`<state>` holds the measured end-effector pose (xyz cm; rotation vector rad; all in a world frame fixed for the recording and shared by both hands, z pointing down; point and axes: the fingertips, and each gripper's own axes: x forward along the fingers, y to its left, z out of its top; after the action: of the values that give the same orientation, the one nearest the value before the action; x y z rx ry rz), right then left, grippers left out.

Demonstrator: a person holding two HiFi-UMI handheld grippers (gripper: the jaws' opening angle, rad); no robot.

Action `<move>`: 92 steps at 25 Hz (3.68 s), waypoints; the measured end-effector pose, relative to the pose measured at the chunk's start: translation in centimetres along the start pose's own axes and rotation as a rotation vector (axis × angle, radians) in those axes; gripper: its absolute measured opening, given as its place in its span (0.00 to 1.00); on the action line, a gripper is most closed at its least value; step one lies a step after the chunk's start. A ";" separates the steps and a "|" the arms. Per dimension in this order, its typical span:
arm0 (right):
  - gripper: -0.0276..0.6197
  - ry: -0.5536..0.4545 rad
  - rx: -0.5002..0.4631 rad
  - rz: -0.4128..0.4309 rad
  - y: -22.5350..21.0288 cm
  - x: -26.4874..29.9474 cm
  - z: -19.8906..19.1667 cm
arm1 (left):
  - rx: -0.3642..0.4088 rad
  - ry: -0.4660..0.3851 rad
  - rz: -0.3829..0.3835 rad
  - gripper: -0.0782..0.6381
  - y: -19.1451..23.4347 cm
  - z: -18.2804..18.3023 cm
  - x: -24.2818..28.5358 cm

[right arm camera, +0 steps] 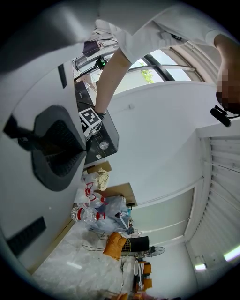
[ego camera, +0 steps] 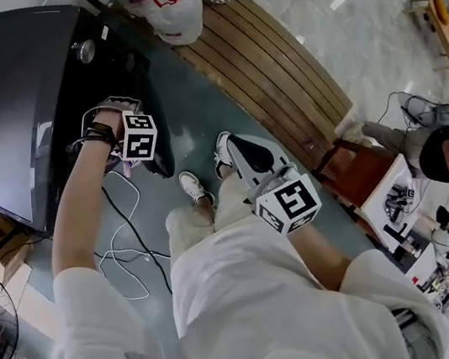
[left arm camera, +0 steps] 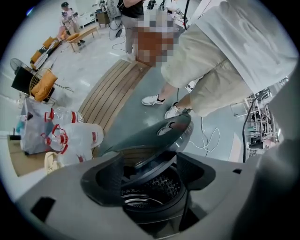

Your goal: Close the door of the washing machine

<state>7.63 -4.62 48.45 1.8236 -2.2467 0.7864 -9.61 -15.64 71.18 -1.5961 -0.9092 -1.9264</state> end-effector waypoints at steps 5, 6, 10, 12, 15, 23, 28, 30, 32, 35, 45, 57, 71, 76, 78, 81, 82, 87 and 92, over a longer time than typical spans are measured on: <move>0.04 0.013 -0.010 0.017 0.9 0.6 -0.1 | -0.009 0.028 0.056 0.58 -0.9 -1.0 0.1; 0.04 0.016 -0.013 0.020 1.1 0.7 -0.2 | -0.026 0.018 0.063 0.58 -1.1 -1.1 0.0; 0.04 0.024 -0.021 0.038 2.1 1.4 -0.1 | -0.137 -0.049 0.096 0.58 -1.9 -1.4 -0.9; 0.04 0.026 -0.025 0.053 2.9 1.8 0.0 | -0.201 -0.073 0.123 0.57 -2.6 -1.8 -1.1; 0.04 0.034 -0.033 0.069 3.9 2.3 -0.1 | -0.353 -0.117 0.165 0.55 -3.8 -2.7 -1.0; 0.04 0.069 -0.069 0.122 6.8 4.2 -0.7 | -0.836 -0.206 0.377 0.33 -5.6 -6.9 -0.2; 0.04 0.110 -0.093 0.138 8.4 5.0 -1.4 | -1.189 -0.473 0.449 0.21 -5.9 -5.5 -1.7; 0.04 0.123 -0.109 0.146 8.9 5.2 -1.5 | -1.254 -0.488 0.467 0.17 -6.1 -5.3 -0.4; 0.04 0.134 -0.124 0.149 9.3 5.2 -1.6 | -1.293 -0.472 0.518 0.13 -6.2 -6.0 0.8; 0.04 0.148 -0.149 0.152 9.5 5.0 -1.7 | -1.355 -0.507 0.577 0.12 -6.2 -6.7 0.9; 0.04 0.163 -0.215 0.170 11.8 4.6 -1.3 | -1.542 -0.491 0.691 0.12 -7.3 -10.3 1.8; 0.04 0.142 -0.261 0.134 13.1 3.1 0.3 | -1.653 -0.409 0.821 0.12 -7.4 -16.2 2.1; 0.04 0.022 -0.263 0.052 13.0 0.0 4.2 | -1.800 -0.604 0.780 0.12 -7.9 -16.1 -0.4; 0.04 -0.057 -0.269 0.035 13.0 -0.5 7.3 | -1.804 -0.772 0.780 0.12 -8.6 -14.4 -4.2; 0.04 -0.087 -0.271 0.035 13.1 -0.9 8.3 | -1.812 -0.844 0.774 0.12 -9.2 -13.9 -6.6; 0.04 -0.127 -0.275 0.044 13.5 -1.3 9.5 | -1.786 -0.923 0.794 0.12 -10.0 -13.5 -10.9; 0.04 -0.139 -0.278 0.050 13.8 -1.3 10.0 | -1.773 -0.952 0.811 0.12 -10.0 -13.5 -12.4; 0.04 -0.201 -0.296 0.103 14.9 -1.0 12.9 | -1.729 -1.049 0.938 0.12 -10.8 -14.3 -20.5; 0.04 -0.277 -0.314 0.157 14.9 -0.8 16.2 | -1.700 -1.121 1.074 0.12 -12.3 -14.9 -27.3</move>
<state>-2.80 -9.79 29.73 1.7093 -2.5309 0.1868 -22.63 -19.90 40.71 -2.9523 1.6688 -0.5203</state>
